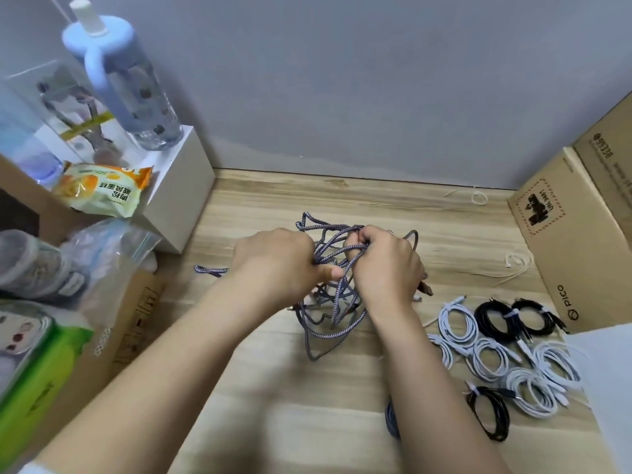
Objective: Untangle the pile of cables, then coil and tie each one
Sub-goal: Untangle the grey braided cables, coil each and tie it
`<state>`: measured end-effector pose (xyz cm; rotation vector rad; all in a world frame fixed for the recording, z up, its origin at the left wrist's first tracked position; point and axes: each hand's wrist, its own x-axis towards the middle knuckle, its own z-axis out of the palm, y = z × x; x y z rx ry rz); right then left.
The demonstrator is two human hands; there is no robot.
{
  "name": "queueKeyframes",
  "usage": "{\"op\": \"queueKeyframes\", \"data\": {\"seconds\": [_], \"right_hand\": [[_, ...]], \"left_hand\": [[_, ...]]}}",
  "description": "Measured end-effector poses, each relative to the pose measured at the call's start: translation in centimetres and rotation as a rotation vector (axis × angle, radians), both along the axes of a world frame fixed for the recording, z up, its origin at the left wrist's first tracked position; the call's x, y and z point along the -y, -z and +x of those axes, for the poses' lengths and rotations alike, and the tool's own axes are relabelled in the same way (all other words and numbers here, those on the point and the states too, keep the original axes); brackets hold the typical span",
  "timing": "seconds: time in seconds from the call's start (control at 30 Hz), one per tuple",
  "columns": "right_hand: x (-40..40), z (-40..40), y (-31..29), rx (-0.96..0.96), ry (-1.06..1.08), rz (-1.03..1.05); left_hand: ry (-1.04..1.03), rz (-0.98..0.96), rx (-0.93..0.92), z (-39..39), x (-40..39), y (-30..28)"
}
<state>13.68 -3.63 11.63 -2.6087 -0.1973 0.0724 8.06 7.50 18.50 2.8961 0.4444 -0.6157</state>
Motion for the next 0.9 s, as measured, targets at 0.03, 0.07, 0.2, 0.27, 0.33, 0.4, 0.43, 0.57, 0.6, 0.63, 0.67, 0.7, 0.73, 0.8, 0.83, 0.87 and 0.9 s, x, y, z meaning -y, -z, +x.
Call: {"op": "queueKeyframes", "data": {"seconds": [0.03,0.07,0.2,0.27,0.33,0.4,0.43,0.57,0.6,0.63,0.67,0.7,0.73,0.8,0.83,0.87,0.9], "right_hand": [[0.1,-0.2,0.0,0.01,0.001,-0.017],[0.2,-0.3,0.1,0.014,0.004,-0.027],[0.6,-0.8,0.8,-0.039,0.044,0.008],[0.2,-1.1,1.0,-0.071,0.065,0.084],[-0.5,-1.0,1.2,-0.071,0.061,0.122],[-0.7,-0.8,1.7,-0.081,0.078,0.112],[-0.6,-0.7,2.2,-0.089,0.086,0.089],[0.4,-1.2,4.3,-0.152,0.134,0.03],[0.4,-1.4,4.5,-0.16,0.128,0.015],[0.4,-1.4,4.5,-0.167,0.13,0.003],[0.5,-1.4,4.3,-0.168,0.13,-0.016],[0.5,-1.3,4.1,-0.164,0.127,-0.042],[0.5,-1.3,3.8,-0.156,0.119,-0.064],[0.6,-1.2,3.5,-0.131,0.098,-0.099],[0.6,-1.2,3.2,-0.121,0.083,-0.113],[0.5,-1.3,3.1,-0.114,0.071,-0.124],[0.2,-1.4,2.9,-0.11,0.065,-0.131]], "left_hand": [[-0.004,0.01,0.04,0.2,0.0,0.3],[-0.017,-0.029,0.092,0.3,-0.3,0.5],[-0.021,-0.886,0.335,-1.0,-2.5,-0.2],[0.045,-1.107,0.391,-2.0,-3.1,-0.8],[0.056,-1.192,0.452,-3.1,-2.9,-1.4],[0.037,-1.316,0.551,-4.1,-2.8,-2.0],[0.038,-1.398,0.626,-4.6,-3.0,-2.4],[0.084,-1.606,0.777,-5.0,-4.7,-3.2],[0.046,-1.617,0.786,-4.9,-5.1,-3.0],[-0.007,-1.605,0.787,-4.8,-5.4,-2.8],[-0.079,-1.544,0.795,-4.6,-5.7,-2.4],[-0.153,-1.431,0.798,-4.5,-6.0,-2.1],[-0.206,-1.258,0.794,-4.5,-6.3,-2.0],[-0.233,-0.728,0.75,-4.4,-7.0,-1.5],[-0.196,-0.429,0.69,-4.5,-7.1,-1.3],[-0.132,-0.194,0.627,-4.7,-6.7,-1.4],[-0.048,-0.045,0.598,-4.8,-5.9,-1.3]]}}
